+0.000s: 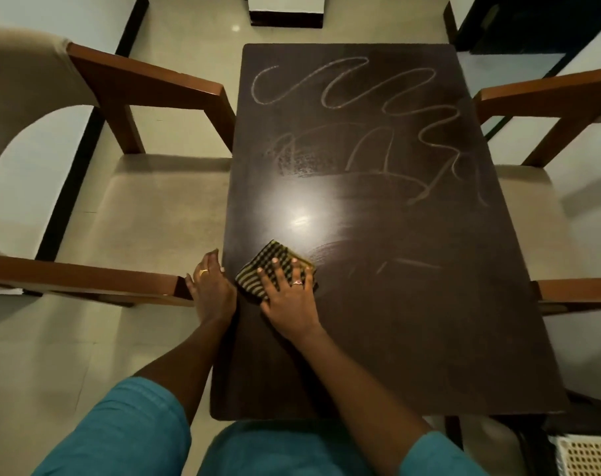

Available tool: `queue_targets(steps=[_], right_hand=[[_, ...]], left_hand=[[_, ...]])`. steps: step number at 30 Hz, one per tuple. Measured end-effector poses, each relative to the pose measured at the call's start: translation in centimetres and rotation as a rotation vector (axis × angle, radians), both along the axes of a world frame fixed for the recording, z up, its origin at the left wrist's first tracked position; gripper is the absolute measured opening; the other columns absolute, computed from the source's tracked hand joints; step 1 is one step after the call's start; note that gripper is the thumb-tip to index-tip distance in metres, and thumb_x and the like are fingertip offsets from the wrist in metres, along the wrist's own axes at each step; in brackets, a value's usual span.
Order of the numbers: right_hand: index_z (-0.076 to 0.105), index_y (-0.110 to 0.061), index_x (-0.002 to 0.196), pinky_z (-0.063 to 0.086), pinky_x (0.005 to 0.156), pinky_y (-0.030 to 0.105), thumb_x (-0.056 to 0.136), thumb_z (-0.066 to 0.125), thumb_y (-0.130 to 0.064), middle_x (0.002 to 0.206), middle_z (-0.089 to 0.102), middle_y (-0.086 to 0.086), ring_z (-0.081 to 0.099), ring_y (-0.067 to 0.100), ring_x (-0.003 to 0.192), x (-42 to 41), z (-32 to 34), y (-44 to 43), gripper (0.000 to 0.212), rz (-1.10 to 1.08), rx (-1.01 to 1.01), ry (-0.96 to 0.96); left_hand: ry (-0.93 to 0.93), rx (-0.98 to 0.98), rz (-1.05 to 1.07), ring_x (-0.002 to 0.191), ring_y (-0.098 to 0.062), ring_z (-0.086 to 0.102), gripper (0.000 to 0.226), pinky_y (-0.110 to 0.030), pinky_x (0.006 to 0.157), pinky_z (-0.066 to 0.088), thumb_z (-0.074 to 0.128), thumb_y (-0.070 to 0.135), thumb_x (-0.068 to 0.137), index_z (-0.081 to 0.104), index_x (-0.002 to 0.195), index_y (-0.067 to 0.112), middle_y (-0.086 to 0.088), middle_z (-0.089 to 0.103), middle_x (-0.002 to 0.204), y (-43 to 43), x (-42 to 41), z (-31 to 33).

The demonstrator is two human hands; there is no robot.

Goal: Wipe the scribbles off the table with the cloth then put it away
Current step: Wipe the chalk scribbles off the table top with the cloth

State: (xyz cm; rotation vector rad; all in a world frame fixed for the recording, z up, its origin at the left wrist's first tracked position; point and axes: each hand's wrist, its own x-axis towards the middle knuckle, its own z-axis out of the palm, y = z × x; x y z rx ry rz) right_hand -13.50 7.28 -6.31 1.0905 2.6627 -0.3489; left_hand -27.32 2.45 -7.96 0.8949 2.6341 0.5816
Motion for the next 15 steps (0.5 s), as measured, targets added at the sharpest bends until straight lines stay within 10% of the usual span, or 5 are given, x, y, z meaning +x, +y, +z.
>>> queue_targets(steps=[15], right_hand=[[0.014,-0.027,0.152,0.013,0.112,0.059,0.097,0.034,-0.043,0.159,0.012,0.011,0.014,0.044,0.142,28.3,-0.1,18.5,0.060,-0.732,0.079,-0.152]], left_hand=[[0.019,0.009,-0.207,0.137,-0.025,0.029,0.042,-0.049,0.118,0.005,0.030,0.010,0.097,0.034,0.139,0.010,-0.011,0.039,0.144,4.5,13.7,1.3]])
